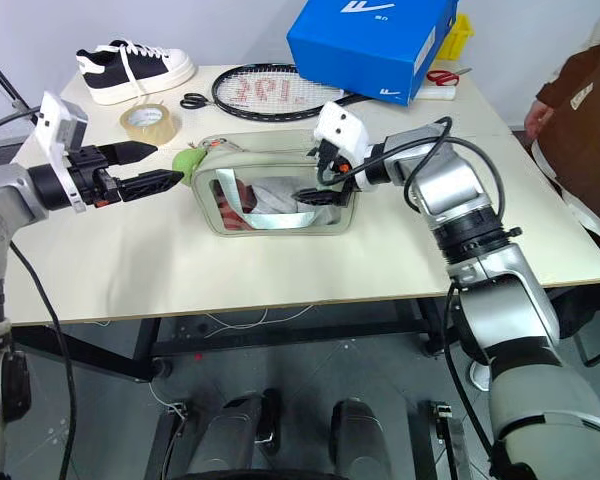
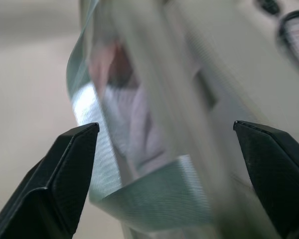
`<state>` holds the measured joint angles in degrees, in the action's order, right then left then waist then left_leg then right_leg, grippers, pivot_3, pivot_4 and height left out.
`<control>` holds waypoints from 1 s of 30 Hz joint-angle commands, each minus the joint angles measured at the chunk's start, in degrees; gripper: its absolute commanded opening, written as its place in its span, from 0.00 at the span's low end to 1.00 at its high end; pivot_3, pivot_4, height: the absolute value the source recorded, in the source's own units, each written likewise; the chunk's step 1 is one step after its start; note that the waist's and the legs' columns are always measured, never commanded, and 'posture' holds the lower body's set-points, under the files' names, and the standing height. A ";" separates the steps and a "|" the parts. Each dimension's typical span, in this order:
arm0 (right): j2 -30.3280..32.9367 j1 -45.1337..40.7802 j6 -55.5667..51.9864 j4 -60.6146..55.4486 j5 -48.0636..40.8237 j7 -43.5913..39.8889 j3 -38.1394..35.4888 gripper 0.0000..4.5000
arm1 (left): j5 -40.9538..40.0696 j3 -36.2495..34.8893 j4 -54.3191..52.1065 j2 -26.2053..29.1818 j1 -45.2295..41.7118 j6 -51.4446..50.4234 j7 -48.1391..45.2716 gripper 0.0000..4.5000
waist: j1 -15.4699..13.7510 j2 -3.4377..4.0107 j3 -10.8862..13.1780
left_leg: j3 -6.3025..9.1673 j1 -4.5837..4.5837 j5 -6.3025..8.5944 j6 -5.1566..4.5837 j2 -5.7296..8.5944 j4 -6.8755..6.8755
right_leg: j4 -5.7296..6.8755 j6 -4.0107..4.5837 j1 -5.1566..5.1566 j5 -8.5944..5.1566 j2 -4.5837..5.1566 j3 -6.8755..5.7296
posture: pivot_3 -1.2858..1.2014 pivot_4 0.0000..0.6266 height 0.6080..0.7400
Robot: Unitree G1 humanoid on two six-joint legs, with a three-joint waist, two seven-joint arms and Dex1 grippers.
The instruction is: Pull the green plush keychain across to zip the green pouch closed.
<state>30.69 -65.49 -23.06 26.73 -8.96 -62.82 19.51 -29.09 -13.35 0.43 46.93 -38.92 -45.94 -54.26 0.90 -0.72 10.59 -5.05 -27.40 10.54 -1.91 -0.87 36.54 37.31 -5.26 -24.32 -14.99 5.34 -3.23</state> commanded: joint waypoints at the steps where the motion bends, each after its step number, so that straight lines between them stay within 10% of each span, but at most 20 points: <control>1: -1.28 -3.64 4.14 3.39 2.27 -1.34 -0.95 0.55 | -2.02 -3.37 -3.19 1.34 0.16 -0.60 1.67 1.00 | 0.12 0.00 0.00 | 0.00 0.00 -0.06 0.10 -0.01 0.00 | 0.00 0.00 0.00 0.00 -0.01 0.00 | 0.52 0.24 1.00; 6: -1.66 -4.47 6.36 5.30 4.07 -2.10 -1.94 0.06 | -2.79 -4.22 -3.83 1.63 2.14 -0.58 3.03 1.00 | 0.18 0.00 0.00 | -0.01 0.02 -0.12 0.20 -0.01 -0.01 | 0.00 0.00 0.00 0.00 -0.01 0.00 | 0.52 0.24 1.00; 17: -1.45 -3.86 5.56 2.29 5.34 -0.74 -4.65 0.06 | -1.20 1.09 2.58 -0.16 -2.58 3.89 2.11 1.00 | -0.07 0.00 0.00 | -0.03 0.02 -0.13 0.24 0.00 0.00 | 0.03 0.00 0.01 0.00 -0.01 -0.01 | 0.52 0.24 1.00; 21: -1.68 -3.58 5.89 2.08 5.95 0.88 -5.35 0.38 | -0.52 2.83 4.98 -0.34 -4.93 5.14 0.80 1.00 | 0.00 0.00 0.00 | -0.04 0.03 -0.13 0.24 0.00 0.00 | 0.04 0.00 0.00 0.00 -0.01 0.00 | 0.52 0.24 1.00; 30: 4.97 -2.08 0.63 -7.17 4.40 -2.83 -8.06 0.38 | 0.78 3.89 7.99 0.38 -6.24 7.04 -1.65 1.00 | -0.21 0.01 0.00 | -0.05 0.01 -0.13 0.24 0.00 0.04 | 0.05 0.00 0.01 0.00 -0.01 0.00 | 0.52 0.24 1.00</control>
<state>34.41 -67.55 -21.51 22.69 -3.52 -64.89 13.54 -28.60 -9.22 9.00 46.22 -43.42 -40.32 -55.19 0.69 -0.72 10.60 -5.08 -27.39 10.41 -1.67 -0.87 36.58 37.35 -5.26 -24.30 -14.99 5.33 -3.24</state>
